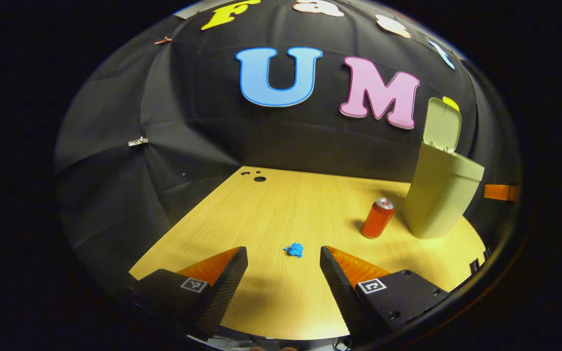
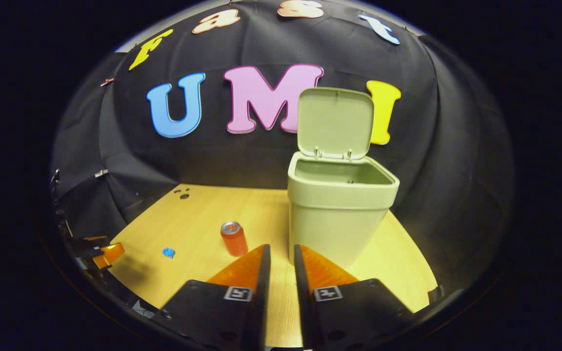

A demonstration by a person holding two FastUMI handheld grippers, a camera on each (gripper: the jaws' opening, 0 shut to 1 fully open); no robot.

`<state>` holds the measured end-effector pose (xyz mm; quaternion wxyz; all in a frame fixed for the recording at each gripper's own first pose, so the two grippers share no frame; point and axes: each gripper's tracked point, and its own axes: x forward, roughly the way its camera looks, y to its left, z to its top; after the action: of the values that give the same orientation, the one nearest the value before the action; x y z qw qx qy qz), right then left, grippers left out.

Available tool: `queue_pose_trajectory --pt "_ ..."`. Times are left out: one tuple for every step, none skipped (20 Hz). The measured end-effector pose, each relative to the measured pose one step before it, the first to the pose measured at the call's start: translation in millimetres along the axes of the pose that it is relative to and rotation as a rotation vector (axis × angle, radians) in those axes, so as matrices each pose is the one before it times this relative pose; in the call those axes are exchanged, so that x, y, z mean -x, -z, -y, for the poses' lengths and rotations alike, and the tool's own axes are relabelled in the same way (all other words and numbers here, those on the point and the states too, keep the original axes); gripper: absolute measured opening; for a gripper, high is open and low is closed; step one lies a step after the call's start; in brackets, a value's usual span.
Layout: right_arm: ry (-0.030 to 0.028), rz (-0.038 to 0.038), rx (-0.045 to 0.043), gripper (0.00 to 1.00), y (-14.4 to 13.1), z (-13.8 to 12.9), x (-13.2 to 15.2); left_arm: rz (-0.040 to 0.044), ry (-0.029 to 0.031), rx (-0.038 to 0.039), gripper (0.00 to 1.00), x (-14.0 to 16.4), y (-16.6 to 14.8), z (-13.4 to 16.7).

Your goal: Press the lid of the desktop garbage bin to open it, pick up the crumpled paper on the desktop and throw it into the bin, then pick up the pop can on the desktop and drop it into the bin, and finally close the garbage bin lid.

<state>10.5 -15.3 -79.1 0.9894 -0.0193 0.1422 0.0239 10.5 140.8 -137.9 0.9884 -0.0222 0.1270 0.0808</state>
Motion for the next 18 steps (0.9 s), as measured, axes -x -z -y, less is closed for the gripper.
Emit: queue_pose_trajectory --pt "-0.00559 -0.02319 -0.00849 0.46 9.14 1.12 -0.40 -0.01107 0.00117 -0.01317 0.96 -9.61 2.34 2.34" --pt "-0.00587 -0.01613 -0.00724 0.55 6.27 2.24 -0.94 -0.01364 -0.00243 -0.00922 0.95 -12.40 3.04 1.02" --pt "0.00174 -0.01479 -0.00266 0.65 5.28 3.22 -2.97 -0.02037 -0.00031 -0.00466 0.96 -10.63 8.36 1.79" --pt "0.00177 -0.02046 -0.00492 0.73 6.82 2.79 -3.92 -0.01451 -0.00235 0.00376 0.96 -9.72 3.11 1.90" --pt "-0.00118 -0.01975 -0.00822 0.89 4.55 1.72 -2.89 -0.01108 0.00327 0.00861 0.96 -10.41 0.06 2.00" --pt "-0.00321 -0.01353 -0.00755 0.90 6.73 0.16 -1.38 -0.01261 0.00572 0.00421 0.96 -10.12 1.23 2.67" --pt "-0.00238 -0.01422 -0.00156 1.00 3.56 0.74 -3.42 -0.01431 0.00218 -0.00602 0.96 -13.33 2.98 0.98" --pt "-0.00199 -0.01361 0.00307 1.00 4.08 0.99 -3.54 -0.02189 0.00672 -0.01102 0.96 -9.97 4.26 1.59" --pt "-0.00589 -0.01314 0.00286 1.00 4.31 0.79 -3.17 -0.00975 0.00390 -0.01364 0.96 -10.96 0.28 1.13" --pt "-0.00889 -0.01532 0.00118 0.99 4.41 -0.55 -2.22 -0.01706 0.00584 -0.01260 0.96 -9.41 0.52 0.92" --pt "-0.01104 -0.01659 -0.00031 0.99 4.53 -0.43 -1.57 -0.01859 0.00245 -0.00986 0.96 -11.08 3.40 1.32" --pt "-0.01067 -0.01283 -0.00221 0.99 3.40 -0.68 -0.91 -0.02335 0.00358 -0.00403 0.96 -10.94 2.71 1.25" --pt "-0.00670 -0.00839 -0.00008 0.99 2.84 -0.32 -1.71 -0.02446 0.00529 0.00277 0.99 -10.07 3.74 3.04" --pt "-0.00602 -0.00782 0.00218 0.99 2.86 0.25 -1.73 -0.01663 -0.00059 0.00785 0.96 -8.44 1.90 0.85" --pt "-0.00271 -0.01006 0.00263 0.99 2.69 1.45 -0.84 -0.01590 -0.00276 0.00816 0.96 -7.09 3.12 -0.69" --pt "0.00021 -0.01020 0.00109 0.99 2.18 1.62 -1.46 -0.01778 -0.00430 0.00644 0.96 -7.07 3.20 0.04" --pt "-0.00112 -0.01029 -0.00254 0.99 2.90 1.28 -2.29 -0.01606 -0.00694 0.00396 0.96 -6.58 1.43 -0.84" --pt "-0.00314 -0.01122 -0.00496 0.99 2.20 0.85 -2.40 -0.01696 -0.00166 0.00335 0.96 -5.58 3.78 -0.77"
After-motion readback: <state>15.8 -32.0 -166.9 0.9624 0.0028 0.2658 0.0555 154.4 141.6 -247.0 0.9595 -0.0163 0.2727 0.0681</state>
